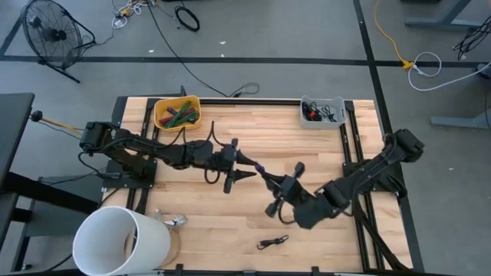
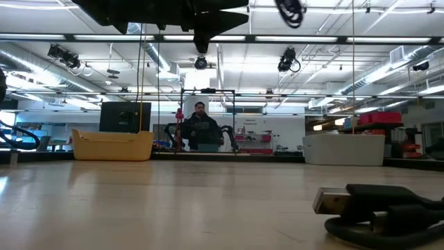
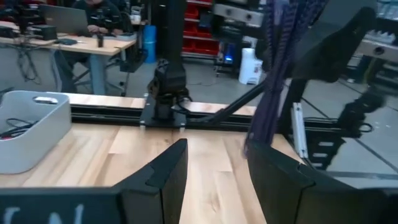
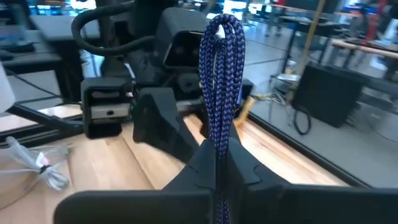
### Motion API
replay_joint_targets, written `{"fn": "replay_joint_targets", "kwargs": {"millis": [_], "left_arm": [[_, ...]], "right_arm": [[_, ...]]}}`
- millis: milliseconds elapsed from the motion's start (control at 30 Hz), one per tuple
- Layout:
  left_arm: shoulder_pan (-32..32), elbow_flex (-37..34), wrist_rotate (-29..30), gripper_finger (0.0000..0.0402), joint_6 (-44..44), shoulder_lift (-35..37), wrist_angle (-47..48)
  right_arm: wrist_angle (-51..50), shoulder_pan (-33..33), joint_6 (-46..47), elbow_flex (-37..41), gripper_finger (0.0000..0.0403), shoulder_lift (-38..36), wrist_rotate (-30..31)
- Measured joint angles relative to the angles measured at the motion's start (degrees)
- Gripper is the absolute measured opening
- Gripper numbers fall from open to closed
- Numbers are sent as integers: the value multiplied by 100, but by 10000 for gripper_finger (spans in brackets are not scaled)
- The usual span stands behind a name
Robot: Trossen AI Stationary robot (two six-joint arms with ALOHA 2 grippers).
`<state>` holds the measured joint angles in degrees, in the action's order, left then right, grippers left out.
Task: Pick & Place USB Port
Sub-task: Put the purple charger cable into the yellow bin
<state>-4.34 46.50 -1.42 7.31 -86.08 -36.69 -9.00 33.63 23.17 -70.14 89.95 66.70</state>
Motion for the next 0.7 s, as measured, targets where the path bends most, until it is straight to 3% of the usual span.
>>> {"fn": "replay_joint_targets", "kwargs": {"millis": [167,367,600,700], "left_arm": [[-2,0,-237,172,97,0,-4],[0,0,-344,172,114,0,-51],[0,0,-344,168,160,0,-238],[0,0,-340,134,286,0,-238]], "right_arm": [[1223,-489,-1177,115,4,0,-817],[1745,-876,-1429,133,4,15,-1650],[1790,-1075,-1442,135,4,72,-1938],[1797,-1074,-1464,135,4,76,-1951]]}}
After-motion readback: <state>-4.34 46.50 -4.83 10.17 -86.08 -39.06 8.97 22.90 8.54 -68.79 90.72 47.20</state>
